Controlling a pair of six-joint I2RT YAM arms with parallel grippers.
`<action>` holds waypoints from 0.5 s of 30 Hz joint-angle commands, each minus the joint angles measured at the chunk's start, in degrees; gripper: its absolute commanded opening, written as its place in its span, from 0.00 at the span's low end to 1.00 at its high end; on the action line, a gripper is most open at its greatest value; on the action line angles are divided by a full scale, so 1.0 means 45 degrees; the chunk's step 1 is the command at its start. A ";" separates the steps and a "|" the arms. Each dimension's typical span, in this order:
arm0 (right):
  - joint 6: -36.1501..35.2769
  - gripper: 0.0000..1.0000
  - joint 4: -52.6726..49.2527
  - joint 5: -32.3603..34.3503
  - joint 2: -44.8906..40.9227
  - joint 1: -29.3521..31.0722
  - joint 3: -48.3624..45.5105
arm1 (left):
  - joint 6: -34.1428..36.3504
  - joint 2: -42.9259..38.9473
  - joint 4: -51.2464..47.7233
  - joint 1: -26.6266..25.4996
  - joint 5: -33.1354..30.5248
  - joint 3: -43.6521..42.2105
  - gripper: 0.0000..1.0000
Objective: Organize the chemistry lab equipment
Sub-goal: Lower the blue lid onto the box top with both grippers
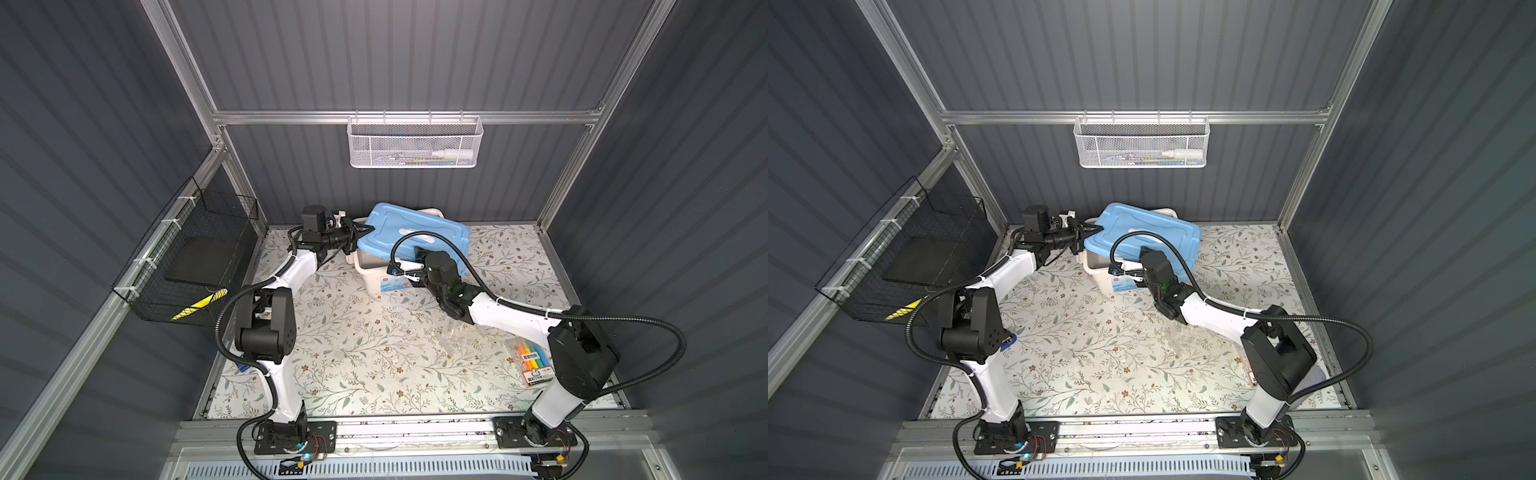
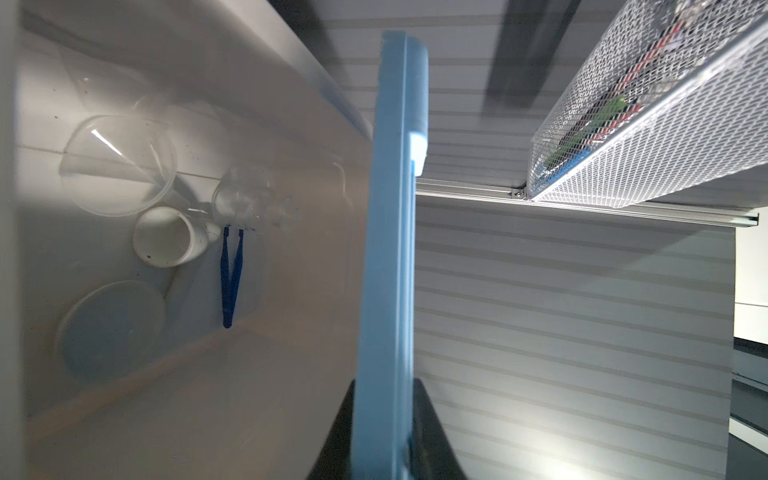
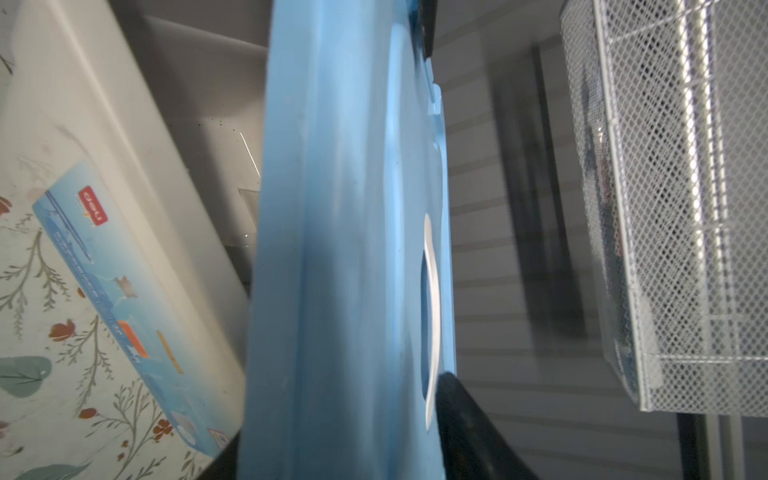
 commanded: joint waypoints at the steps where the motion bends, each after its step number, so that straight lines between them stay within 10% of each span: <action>1: 0.0751 0.61 -0.0427 -0.0104 0.0031 -0.0035 0.0652 | 0.0371 -0.0547 0.0352 0.0178 -0.0345 -0.0466 0.15; 15: 0.2350 0.80 -0.3115 -0.1149 -0.0528 -0.0726 0.1190 | -0.0875 -0.1119 0.2683 0.0198 -0.0976 -0.1859 0.14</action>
